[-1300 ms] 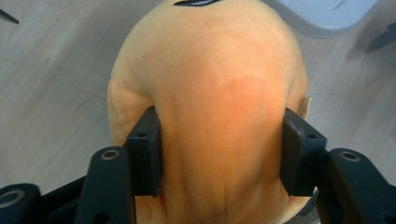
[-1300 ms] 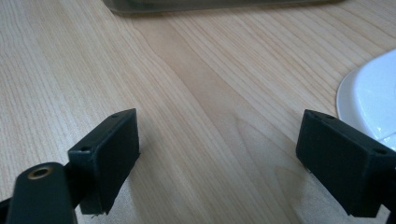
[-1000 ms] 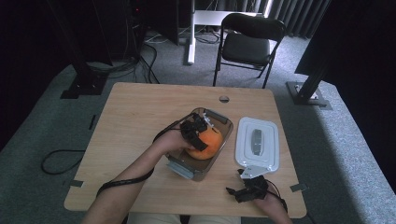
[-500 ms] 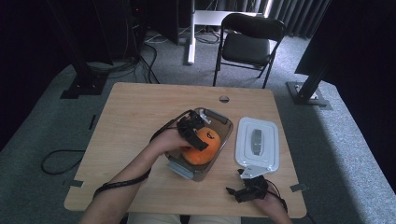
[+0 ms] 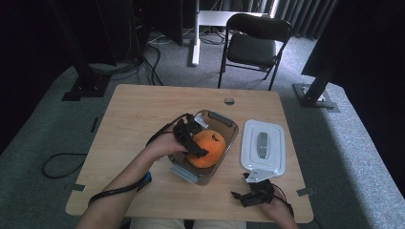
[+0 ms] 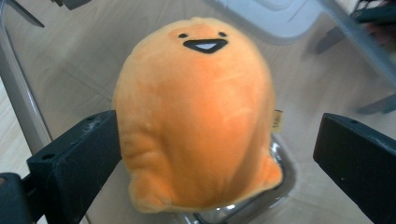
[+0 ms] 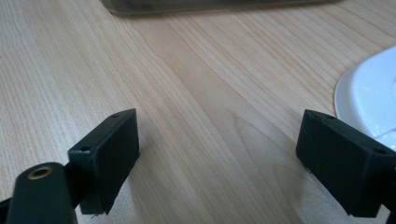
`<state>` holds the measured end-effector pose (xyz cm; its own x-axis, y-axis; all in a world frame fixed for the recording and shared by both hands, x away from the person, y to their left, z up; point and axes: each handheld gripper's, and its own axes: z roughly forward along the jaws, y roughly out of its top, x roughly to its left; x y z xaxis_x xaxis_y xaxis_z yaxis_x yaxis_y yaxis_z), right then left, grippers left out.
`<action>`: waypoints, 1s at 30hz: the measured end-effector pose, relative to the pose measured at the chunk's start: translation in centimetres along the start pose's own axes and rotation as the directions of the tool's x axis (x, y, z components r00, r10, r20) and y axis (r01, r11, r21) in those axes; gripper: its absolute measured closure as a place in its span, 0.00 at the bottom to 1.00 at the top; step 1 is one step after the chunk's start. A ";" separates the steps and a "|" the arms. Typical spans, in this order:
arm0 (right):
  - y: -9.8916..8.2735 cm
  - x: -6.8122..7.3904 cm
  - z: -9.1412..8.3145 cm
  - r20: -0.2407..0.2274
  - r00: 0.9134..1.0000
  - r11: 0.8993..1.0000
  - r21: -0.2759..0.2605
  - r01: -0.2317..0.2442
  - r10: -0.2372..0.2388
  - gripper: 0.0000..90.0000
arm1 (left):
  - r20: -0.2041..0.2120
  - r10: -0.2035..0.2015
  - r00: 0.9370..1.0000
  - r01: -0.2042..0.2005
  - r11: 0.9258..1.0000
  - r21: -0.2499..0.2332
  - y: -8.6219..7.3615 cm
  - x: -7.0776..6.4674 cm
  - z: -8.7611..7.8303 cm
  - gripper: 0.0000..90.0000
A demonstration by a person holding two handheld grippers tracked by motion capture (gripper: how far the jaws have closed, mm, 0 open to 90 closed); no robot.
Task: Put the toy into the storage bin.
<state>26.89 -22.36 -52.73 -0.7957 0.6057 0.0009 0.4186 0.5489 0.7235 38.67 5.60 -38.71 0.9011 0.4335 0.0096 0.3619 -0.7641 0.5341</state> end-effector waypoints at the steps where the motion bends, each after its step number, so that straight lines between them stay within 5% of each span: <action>1: 0.0 0.0 0.0 0.000 1.000 1.000 0.000 0.000 0.000 0.14 | 0.001 -0.001 1.000 0.001 1.000 -0.005 -0.1 0.0 -0.2 0.02; 10: 0.0 0.0 0.0 0.000 1.000 1.000 0.000 0.000 0.000 0.14 | -0.010 -0.033 0.999 0.032 0.997 -0.074 -1.1 0.2 -2.6 0.05; 30: 0.0 0.0 0.0 0.000 1.000 1.000 0.000 0.001 -0.001 0.14 | -0.057 -0.079 0.995 0.072 0.990 -0.118 -6.1 0.1 -6.1 0.05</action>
<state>26.89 -22.36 -52.74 -0.7959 0.6054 0.0004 0.4180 0.5491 0.7237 35.10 13.27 -36.80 0.8547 0.5189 0.0157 0.3949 -0.6693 0.6293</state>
